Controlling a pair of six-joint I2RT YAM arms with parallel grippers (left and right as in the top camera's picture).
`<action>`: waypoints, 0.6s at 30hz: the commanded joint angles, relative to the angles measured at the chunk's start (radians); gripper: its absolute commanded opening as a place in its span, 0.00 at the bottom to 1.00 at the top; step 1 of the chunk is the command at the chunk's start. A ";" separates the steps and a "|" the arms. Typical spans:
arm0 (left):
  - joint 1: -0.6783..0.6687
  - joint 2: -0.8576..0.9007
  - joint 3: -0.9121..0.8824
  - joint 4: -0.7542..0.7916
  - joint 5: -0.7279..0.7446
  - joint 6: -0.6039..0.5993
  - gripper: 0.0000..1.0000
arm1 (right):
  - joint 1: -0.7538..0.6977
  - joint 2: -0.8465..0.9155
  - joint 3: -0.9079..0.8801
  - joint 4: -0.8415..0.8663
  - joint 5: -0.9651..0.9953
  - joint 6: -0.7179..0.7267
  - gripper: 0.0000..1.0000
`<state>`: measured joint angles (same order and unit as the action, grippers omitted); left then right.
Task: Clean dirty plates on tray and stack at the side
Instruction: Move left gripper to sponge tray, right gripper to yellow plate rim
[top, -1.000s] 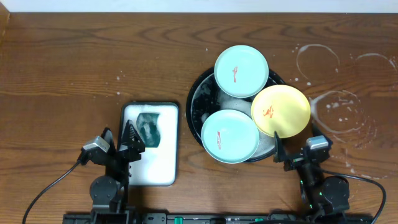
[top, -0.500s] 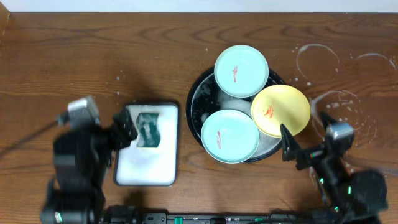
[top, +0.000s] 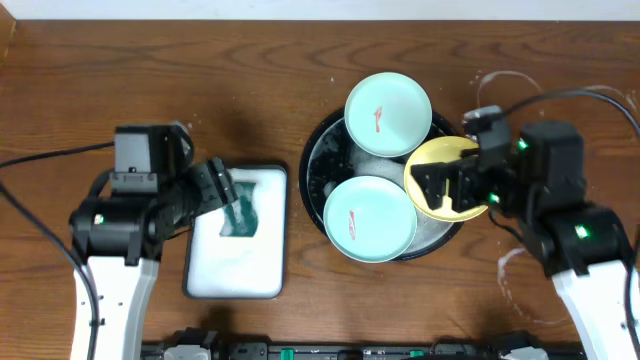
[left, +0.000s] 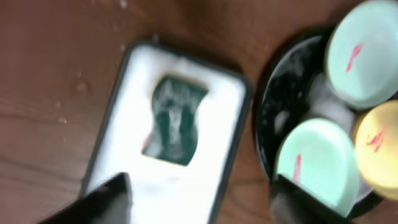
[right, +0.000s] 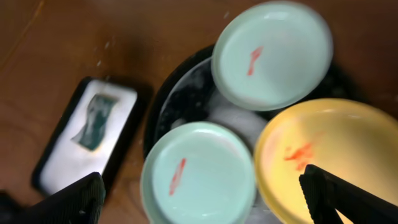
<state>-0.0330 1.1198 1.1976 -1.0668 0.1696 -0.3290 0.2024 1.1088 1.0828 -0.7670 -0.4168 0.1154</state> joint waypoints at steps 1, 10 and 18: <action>-0.002 0.034 -0.001 -0.027 0.031 0.011 0.62 | -0.016 0.045 0.020 0.000 -0.114 0.012 0.99; -0.069 0.217 -0.136 0.057 -0.192 0.011 0.67 | -0.016 0.076 0.019 -0.008 -0.115 0.012 0.99; -0.070 0.481 -0.177 0.223 -0.132 0.011 0.66 | -0.016 0.076 0.019 -0.010 -0.111 0.019 0.99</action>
<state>-0.1001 1.5299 1.0286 -0.8677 0.0376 -0.3172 0.2024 1.1866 1.0836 -0.7773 -0.5102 0.1234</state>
